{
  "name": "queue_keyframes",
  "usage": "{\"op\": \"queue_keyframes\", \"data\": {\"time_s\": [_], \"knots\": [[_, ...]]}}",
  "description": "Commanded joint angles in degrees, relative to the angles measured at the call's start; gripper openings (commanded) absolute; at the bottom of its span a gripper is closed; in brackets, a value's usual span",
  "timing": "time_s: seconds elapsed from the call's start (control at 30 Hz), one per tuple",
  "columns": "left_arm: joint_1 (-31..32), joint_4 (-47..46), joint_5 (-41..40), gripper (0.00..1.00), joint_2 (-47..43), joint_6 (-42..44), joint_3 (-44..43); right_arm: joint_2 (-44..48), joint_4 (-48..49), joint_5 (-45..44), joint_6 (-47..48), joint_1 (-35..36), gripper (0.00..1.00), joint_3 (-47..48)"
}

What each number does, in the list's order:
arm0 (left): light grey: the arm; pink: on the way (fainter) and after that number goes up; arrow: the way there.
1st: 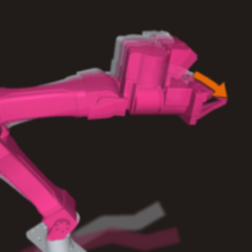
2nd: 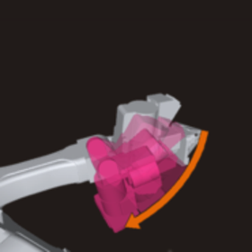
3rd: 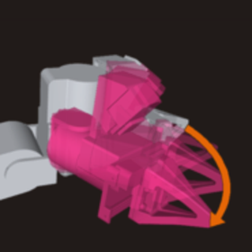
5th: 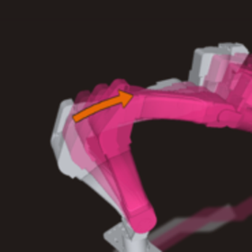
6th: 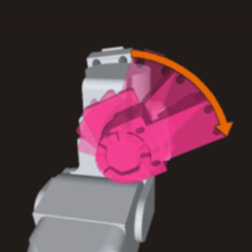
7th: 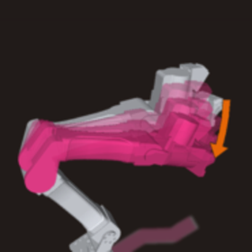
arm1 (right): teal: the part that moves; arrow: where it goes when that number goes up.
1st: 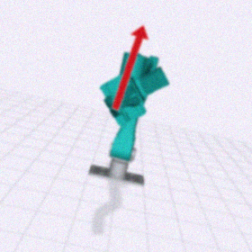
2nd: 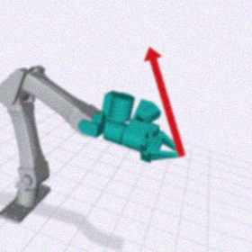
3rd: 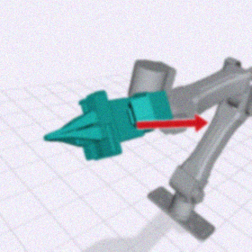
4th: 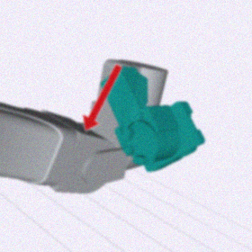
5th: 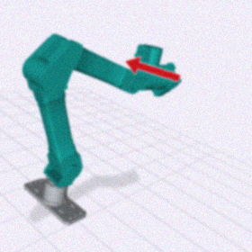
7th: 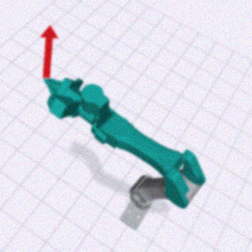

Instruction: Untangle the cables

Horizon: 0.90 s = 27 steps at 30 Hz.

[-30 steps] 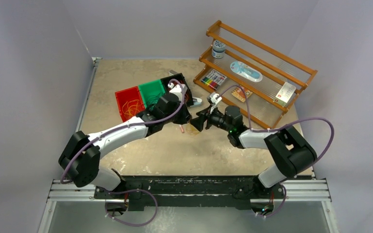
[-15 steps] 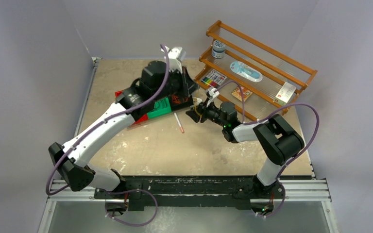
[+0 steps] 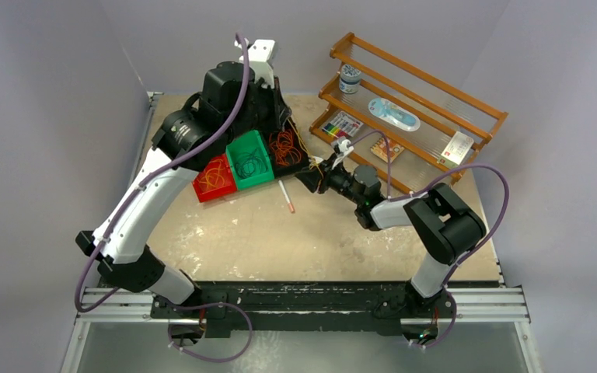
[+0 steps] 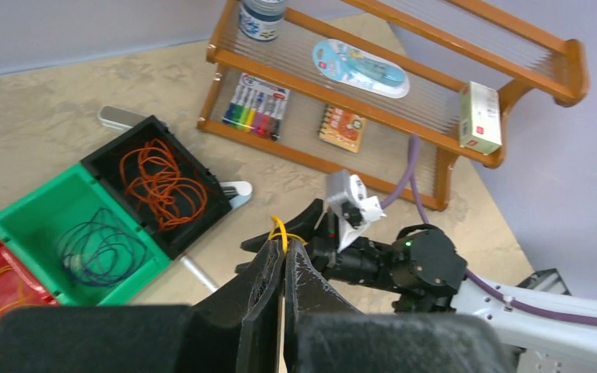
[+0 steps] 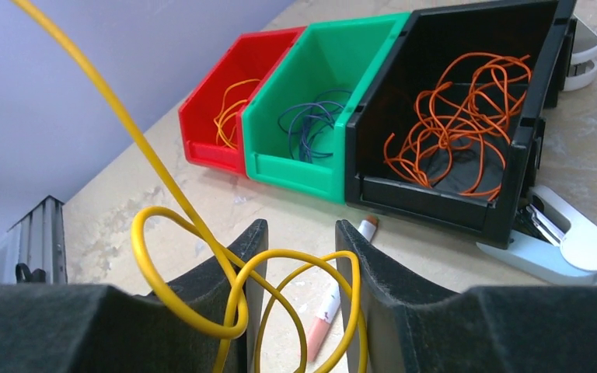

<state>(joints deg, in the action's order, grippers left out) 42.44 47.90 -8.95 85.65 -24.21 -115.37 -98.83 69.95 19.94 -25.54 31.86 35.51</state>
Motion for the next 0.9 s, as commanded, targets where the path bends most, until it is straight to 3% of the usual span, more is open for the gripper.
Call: {"op": "queue_keyframes", "data": {"time_s": [0.0,0.13,0.33,0.7,0.87], "knots": [[-1.05,-3.92,-11.58,0.00,-1.45,4.76,-13.16,-2.33,-3.08,-2.02,0.25,-0.43,0.32,-3.59],[-1.07,-3.59,-14.46,0.00,-1.97,6.55,-15.67,-2.90,-0.44,-1.25,-1.31,-0.40,0.49,-5.75],[-1.10,-5.80,-11.33,0.00,-4.37,6.32,-9.46,0.91,1.36,2.16,-0.84,-0.48,0.61,-6.85],[-1.05,-6.53,-11.37,0.00,-6.75,6.54,-4.61,13.39,-7.07,-0.84,4.26,-0.48,0.63,-5.95],[-1.05,-8.50,-9.29,0.00,-8.41,5.54,-0.76,23.93,-6.93,2.33,12.39,-0.48,0.66,-6.38]]}}
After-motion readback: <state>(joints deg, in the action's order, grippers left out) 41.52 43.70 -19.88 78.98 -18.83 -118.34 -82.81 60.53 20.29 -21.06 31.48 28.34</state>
